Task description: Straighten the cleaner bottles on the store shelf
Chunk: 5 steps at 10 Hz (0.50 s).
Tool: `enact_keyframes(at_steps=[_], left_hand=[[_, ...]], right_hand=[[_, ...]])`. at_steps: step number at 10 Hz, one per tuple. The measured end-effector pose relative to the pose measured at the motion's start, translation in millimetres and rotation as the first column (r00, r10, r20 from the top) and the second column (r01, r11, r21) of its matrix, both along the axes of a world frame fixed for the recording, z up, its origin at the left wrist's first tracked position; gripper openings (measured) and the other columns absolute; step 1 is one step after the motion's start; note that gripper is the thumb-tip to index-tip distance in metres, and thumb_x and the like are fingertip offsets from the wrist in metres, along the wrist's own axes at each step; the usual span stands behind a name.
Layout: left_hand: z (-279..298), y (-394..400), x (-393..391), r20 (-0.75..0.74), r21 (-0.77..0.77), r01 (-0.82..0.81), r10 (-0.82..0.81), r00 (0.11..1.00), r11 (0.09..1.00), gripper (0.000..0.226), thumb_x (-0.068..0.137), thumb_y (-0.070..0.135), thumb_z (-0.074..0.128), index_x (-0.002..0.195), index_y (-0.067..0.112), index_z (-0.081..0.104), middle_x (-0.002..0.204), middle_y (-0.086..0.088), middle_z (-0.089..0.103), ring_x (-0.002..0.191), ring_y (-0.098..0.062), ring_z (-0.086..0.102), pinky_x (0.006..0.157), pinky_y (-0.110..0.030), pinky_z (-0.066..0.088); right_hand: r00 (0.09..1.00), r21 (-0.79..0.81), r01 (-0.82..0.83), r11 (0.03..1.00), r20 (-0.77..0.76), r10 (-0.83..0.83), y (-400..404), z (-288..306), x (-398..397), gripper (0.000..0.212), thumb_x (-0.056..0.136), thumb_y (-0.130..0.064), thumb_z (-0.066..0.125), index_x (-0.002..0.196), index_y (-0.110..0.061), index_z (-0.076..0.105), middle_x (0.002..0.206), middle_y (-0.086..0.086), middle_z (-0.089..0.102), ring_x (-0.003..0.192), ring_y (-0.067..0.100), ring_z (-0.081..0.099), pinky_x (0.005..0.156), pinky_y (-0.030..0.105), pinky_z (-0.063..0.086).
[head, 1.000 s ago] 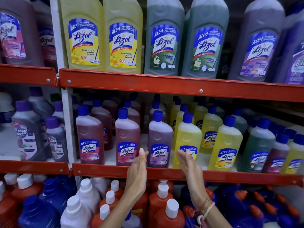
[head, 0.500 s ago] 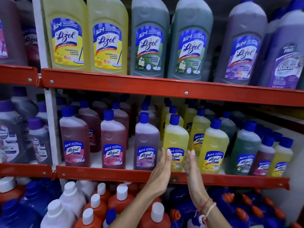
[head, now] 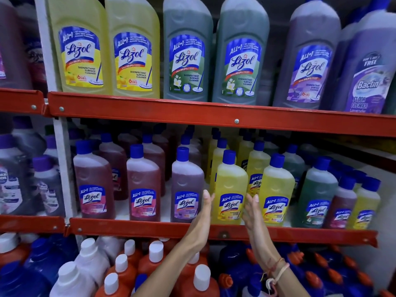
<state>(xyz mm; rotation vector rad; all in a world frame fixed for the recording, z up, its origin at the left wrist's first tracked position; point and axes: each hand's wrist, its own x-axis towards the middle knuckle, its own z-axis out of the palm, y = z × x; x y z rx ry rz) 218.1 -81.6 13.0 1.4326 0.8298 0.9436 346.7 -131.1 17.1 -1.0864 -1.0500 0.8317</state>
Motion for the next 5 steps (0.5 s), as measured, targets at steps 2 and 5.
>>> enact_keyframes(at_steps=[2, 5], left_hand=[[1.7, -3.3, -2.9, -0.016, 0.006, 0.015, -0.015, 1.0, 1.0, 0.085, 0.077, 0.071, 0.008, 0.151, 0.033, 0.026, 0.158, -0.002, 0.034, 0.143, -0.016, 0.033, 0.119, -0.036, 0.021], [11.9, -12.2, -23.0, -0.128, 0.127, 0.006, 0.01, 0.992, 0.992, 0.039, 0.087, 0.068, 0.023, 0.118, 0.058, 0.045, 0.124, 0.022, 0.055, 0.125, -0.005, 0.047, 0.111, -0.029, 0.031]], right_hand=[[1.0, -0.051, 0.002, 0.999, 0.019, -0.001, -2.1, 0.1, 6.9, 0.057, 0.094, -0.056, 0.015, 0.144, -0.032, 0.031, 0.13, -0.018, 0.043, 0.121, 0.003, 0.044, 0.093, 0.017, 0.033], [0.987, -0.033, 0.158, 0.987, 0.039, -0.157, 0.9, -4.3, 8.0, 0.061, 0.086, -0.064, 0.04, 0.134, -0.029, 0.051, 0.139, -0.005, 0.053, 0.131, 0.016, 0.048, 0.105, 0.031, 0.038]])
